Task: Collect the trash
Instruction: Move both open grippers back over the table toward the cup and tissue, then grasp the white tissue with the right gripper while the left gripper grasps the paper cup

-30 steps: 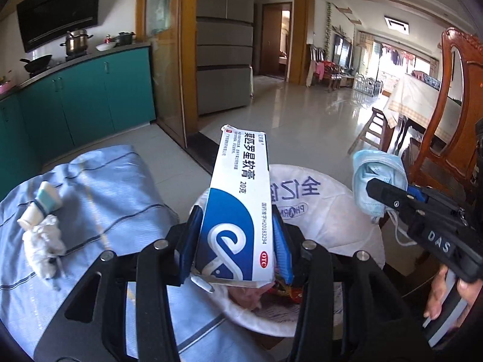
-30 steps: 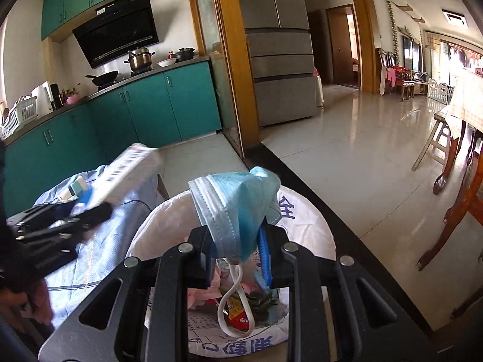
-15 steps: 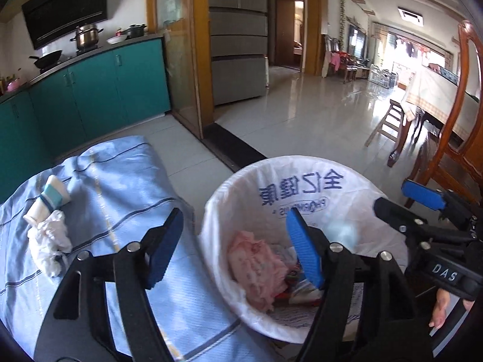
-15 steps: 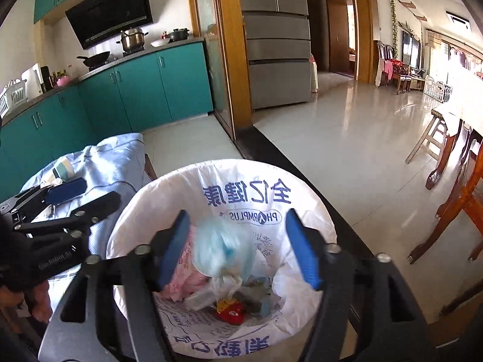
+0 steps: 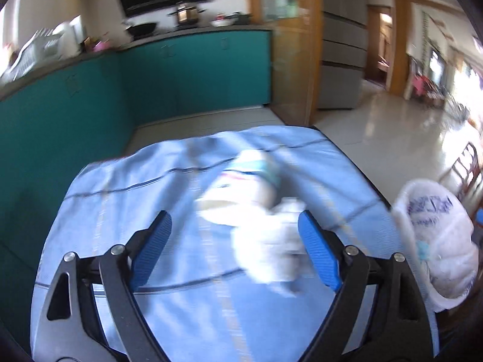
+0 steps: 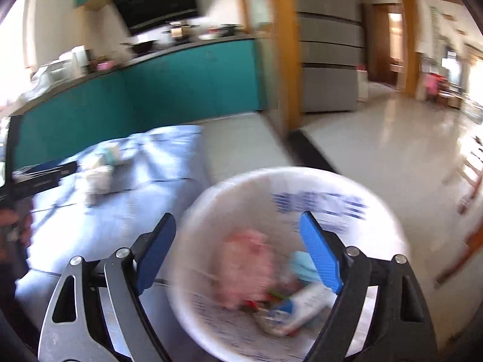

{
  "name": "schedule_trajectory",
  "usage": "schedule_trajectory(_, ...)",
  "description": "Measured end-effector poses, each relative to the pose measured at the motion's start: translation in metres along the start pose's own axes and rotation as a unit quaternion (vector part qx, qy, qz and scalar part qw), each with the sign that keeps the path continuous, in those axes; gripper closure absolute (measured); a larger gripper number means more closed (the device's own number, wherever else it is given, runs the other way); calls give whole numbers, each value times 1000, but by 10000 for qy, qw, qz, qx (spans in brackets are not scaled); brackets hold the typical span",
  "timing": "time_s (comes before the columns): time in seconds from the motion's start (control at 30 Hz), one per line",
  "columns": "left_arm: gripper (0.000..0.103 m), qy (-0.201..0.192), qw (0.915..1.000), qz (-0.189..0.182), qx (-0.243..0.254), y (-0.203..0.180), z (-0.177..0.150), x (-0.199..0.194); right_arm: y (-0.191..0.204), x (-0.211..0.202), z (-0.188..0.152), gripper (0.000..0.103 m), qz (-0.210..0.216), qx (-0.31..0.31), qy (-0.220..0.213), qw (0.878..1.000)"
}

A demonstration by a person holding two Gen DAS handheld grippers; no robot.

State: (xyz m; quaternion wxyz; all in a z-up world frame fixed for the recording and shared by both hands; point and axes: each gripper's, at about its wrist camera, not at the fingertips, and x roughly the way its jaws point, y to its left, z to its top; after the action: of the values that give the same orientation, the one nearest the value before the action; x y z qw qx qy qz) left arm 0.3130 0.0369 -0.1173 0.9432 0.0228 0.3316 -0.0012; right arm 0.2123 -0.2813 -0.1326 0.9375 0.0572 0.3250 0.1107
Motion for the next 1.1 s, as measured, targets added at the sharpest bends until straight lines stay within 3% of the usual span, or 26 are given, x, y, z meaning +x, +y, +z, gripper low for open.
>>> schedule_trajectory(0.03, 17, 52, 9997, 2, -254, 18, 0, 5, 18, 12, 9, 19, 451, -42, 106, 9989)
schedule_trajectory(0.13, 17, 206, 9974, 0, -696, 48, 1, 12, 65, 43, 30, 16, 1252, -283, 365, 9911)
schedule_trajectory(0.33, 14, 140, 9943, -18, -1057, 83, 8, 9, 169, 120, 52, 14, 1708, -1214, 943, 9732)
schedule_trajectory(0.43, 13, 46, 9928, -73, -1197, 94, 8, 9, 194, 149, 49, 14, 1703, -1392, 1225, 9678)
schedule_trajectory(0.5, 12, 68, 9917, -177, -1275, 101, 7, 13, 199, 165, 47, 14, 1585, -1352, 1284, 9696)
schedule_trajectory(0.57, 11, 139, 9912, -240, -1293, 102, 5, 19, 197, 173, 46, 31, 1674, -1197, 1365, 9690)
schedule_trajectory(0.6, 11, 184, 9912, -286, -1281, 101, 3, 23, 198, 177, 44, 46, 1741, -1143, 1439, 9674)
schedule_trajectory(0.7, 11, 292, 9914, -465, -1187, 95, 0, 29, 194, 171, 44, 56, 1879, -1085, 1390, 9662)
schedule_trajectory(0.8, 11, 326, 9908, -763, -1074, 81, -3, 31, 189, 158, 40, 58, 1922, -1122, 1353, 9655)
schedule_trajectory(1.0, 10, 446, 9897, -1178, -673, 43, -9, 36, 166, 118, 29, 58, 1477, -1408, 1148, 9722)
schedule_trajectory(1.1, 10, 456, 9871, -1353, -726, 34, -9, 44, 149, 105, 31, 58, 1311, -1382, 955, 9770)
